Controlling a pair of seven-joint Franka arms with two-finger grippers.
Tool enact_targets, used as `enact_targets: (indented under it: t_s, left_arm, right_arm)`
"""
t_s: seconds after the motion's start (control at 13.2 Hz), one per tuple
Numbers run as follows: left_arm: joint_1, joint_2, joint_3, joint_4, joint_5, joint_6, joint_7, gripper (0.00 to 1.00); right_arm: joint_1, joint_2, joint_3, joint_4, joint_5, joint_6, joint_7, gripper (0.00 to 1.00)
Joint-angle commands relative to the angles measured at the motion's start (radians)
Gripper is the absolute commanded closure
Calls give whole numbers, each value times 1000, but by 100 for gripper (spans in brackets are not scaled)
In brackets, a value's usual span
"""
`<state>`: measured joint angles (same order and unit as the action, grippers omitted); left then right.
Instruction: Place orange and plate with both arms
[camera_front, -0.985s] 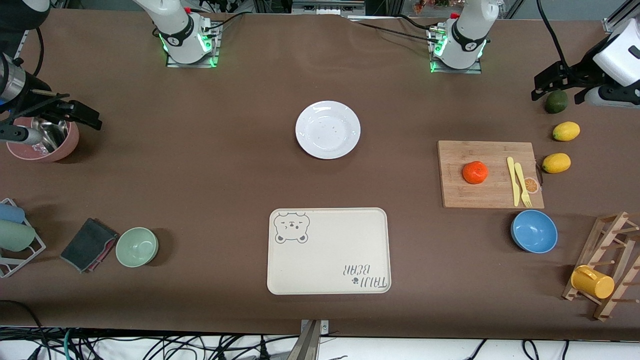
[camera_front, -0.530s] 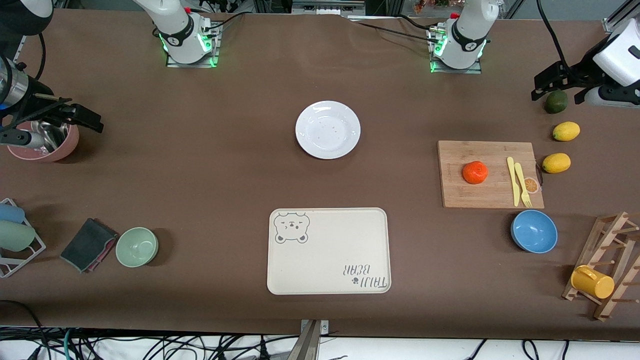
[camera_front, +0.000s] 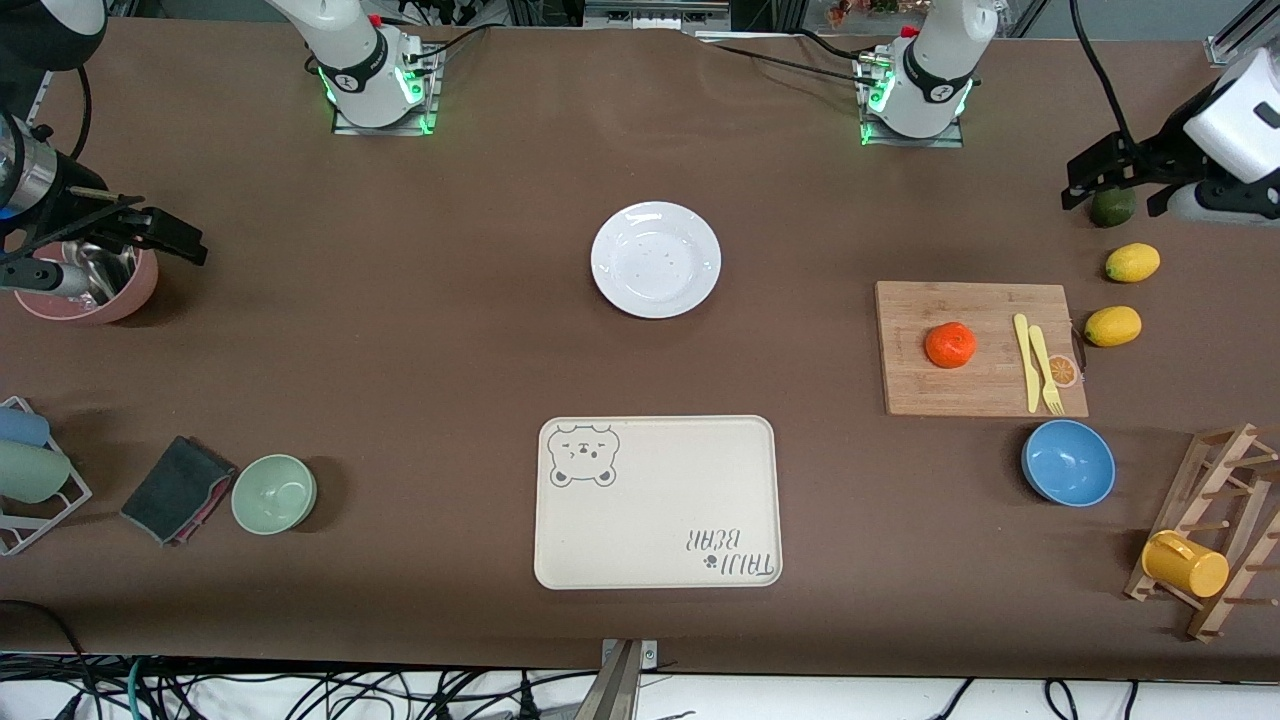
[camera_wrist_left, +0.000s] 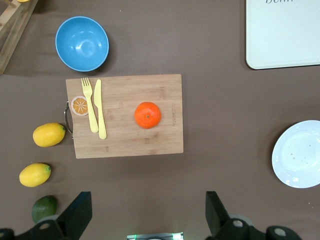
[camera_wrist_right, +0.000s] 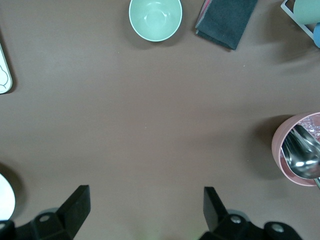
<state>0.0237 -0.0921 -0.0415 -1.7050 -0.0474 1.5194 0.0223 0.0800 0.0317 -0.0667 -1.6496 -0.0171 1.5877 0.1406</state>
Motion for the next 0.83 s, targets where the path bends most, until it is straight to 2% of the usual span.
enact_targets:
  t_s: [0.0, 0.15, 0.38, 0.53, 0.61, 0.76]
  left_arm:
    - [7, 75, 0, 28, 0, 2, -4, 0]
    - [19, 156, 12, 28, 1, -18, -4, 0]
    - [90, 195, 12, 30, -3, -15, 86, 1]
    - [87, 195, 3, 4, 1, -16, 81, 4]
    - [84, 196, 0, -27, 1, 8, 70, 1]
    - [78, 210, -3, -123, 1, 172, 68, 0]
  right_arm:
    - [-3, -12, 5, -4, -3, -6, 10, 0]
    - [-3, -12, 5, -4, -3, -6, 10, 0]
    - [-3, -10, 7, -4, -3, -6, 10, 0]
    - [-3, -10, 7, -4, -3, -6, 10, 0]
    - [-2, -10, 7, -4, -3, -6, 10, 0]
    - [-2, -10, 7, -4, -3, -6, 10, 0]
